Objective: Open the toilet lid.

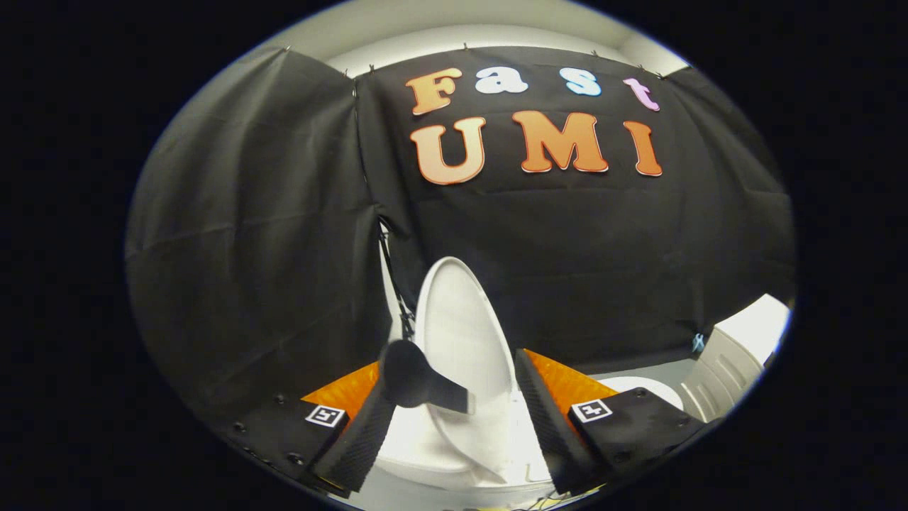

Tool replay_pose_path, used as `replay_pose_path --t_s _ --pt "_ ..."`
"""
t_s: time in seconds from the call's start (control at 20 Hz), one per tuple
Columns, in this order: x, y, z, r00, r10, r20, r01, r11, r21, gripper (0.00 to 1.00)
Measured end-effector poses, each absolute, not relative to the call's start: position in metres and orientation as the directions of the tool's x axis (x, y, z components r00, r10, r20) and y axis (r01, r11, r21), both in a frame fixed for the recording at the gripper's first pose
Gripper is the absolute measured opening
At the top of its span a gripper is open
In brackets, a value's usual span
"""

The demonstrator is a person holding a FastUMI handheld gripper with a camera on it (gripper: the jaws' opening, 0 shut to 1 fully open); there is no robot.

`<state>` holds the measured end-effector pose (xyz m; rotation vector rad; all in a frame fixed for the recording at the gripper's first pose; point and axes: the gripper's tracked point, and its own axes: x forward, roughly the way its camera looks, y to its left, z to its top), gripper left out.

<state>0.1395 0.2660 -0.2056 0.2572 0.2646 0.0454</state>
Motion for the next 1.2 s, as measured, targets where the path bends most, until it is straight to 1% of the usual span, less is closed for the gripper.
replay_pose_path --t_s 0.1,0.25,0.4,0.75,1.05,1.2 --pt "0.135 0.261 -0.183 0.972 0.098 -0.216 -0.033 0.958 0.285 1.00" --pt "0.124 0.242 -0.153 0.980 0.093 -0.173 -0.049 0.969 0.242 1.00" --pt "0.110 0.203 -0.124 0.991 0.048 -0.125 -0.019 0.975 0.220 1.00" --pt "0.075 0.124 -0.077 0.996 -0.027 -0.082 0.040 0.986 0.164 0.99" --pt "0.051 0.080 -0.075 0.991 -0.083 -0.106 0.096 0.987 0.127 0.99" --pt "0.046 0.072 -0.077 0.989 -0.085 -0.118 0.098 0.989 0.113 0.99"
